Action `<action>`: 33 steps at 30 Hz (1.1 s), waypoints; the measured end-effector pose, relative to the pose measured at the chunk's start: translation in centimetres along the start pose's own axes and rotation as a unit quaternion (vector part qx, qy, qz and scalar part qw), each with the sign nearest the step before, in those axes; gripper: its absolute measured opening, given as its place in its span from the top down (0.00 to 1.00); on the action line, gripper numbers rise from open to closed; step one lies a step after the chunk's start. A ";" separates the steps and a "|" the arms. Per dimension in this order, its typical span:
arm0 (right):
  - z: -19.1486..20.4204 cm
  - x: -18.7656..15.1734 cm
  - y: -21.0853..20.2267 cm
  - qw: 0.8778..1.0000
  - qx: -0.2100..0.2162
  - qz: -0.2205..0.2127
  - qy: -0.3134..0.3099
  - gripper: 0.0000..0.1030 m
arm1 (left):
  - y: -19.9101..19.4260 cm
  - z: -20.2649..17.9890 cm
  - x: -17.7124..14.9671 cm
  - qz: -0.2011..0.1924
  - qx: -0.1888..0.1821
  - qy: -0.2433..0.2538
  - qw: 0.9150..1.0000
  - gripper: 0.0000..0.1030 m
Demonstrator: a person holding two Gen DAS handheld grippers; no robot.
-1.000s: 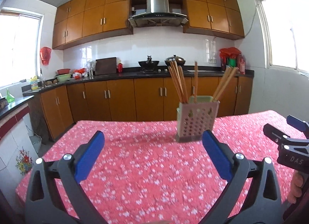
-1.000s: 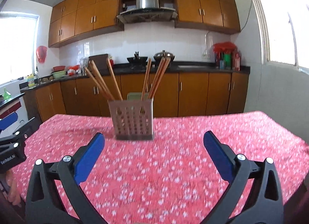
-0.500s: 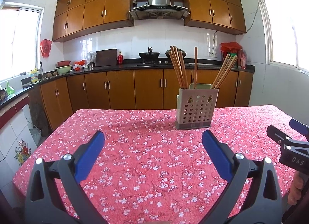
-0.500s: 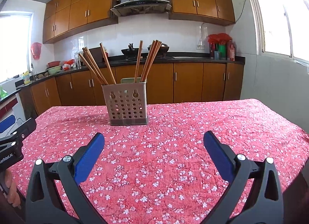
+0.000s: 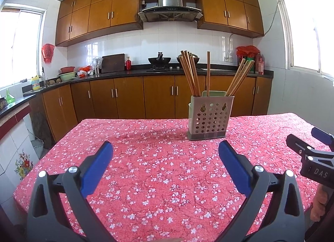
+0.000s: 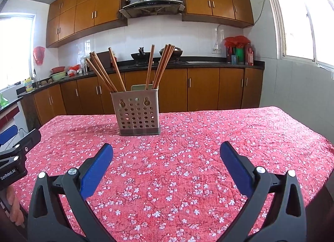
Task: Organize utensils
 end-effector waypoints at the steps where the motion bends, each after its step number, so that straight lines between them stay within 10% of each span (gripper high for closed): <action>1: 0.0 0.0 0.0 1.000 0.000 0.000 0.000 0.02 | 0.0 0.0 0.0 0.000 0.000 0.000 1.000 0.04; 33: 0.0 0.0 -0.1 1.000 0.000 0.001 0.001 0.02 | 0.3 0.2 -0.1 0.009 -0.002 -0.007 1.000 0.04</action>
Point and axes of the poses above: each gripper's, at about its wrist camera, not at the fingertips, and y roughly the way its jaws point, z to its left, x to its top, the point moved 8 cm from there along y, roughly the way its jaws point, and after that the axes turned 12 degrees about x, right-handed, at the moved point
